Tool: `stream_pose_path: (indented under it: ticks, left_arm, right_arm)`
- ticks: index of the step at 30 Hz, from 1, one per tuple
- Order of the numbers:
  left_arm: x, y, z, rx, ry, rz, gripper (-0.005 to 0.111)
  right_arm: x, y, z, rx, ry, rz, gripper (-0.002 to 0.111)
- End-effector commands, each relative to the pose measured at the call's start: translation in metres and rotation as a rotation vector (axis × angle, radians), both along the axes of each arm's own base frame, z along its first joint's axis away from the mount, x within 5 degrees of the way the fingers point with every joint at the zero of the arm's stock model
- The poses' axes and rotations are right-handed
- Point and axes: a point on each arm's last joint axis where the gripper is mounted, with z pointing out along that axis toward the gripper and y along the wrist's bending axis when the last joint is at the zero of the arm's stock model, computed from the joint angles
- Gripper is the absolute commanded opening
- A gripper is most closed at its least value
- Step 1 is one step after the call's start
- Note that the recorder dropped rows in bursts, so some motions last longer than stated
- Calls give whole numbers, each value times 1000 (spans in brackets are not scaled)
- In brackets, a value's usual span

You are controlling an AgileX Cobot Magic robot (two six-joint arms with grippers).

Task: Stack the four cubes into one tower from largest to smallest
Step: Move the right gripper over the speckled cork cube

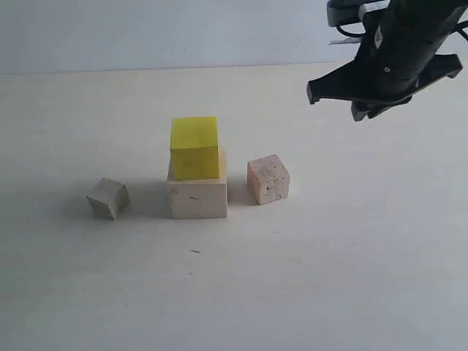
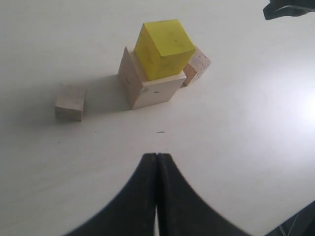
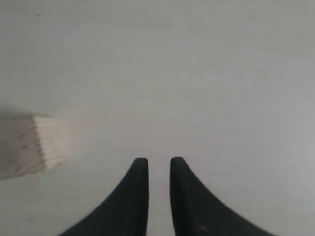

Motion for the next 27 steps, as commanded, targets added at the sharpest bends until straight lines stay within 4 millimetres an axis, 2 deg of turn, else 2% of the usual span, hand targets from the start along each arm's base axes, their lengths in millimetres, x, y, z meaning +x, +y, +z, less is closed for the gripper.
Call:
stream_pose_path:
  ticks: [1, 5, 9, 15, 21, 24, 27]
  left_arm:
    - [10, -7, -1, -62, 19, 22, 0]
    - [16, -14, -2, -113, 60, 25, 0]
    - [19, -16, -5, -112, 80, 26, 0]
    - [19, -16, -5, -121, 88, 25, 0]
    - [18, -18, -4, -164, 116, 38, 0]
    - [17, -19, -4, -174, 125, 36, 0]
    - [17, -19, -3, -177, 126, 36, 0]
  right_arm:
    - [-3, 15, -9, 99, 71, 198, 17]
    - [-3, 19, -13, 110, 83, 291, 17]
    - [0, 20, -13, 101, 47, 302, 17]
    - [3, 27, -10, 204, 6, 254, 17]
    - [3, 29, -12, 233, 25, 238, 17]
    - [3, 36, -17, 297, 47, 243, 26]
    - [3, 41, -24, 313, 69, 298, 46]
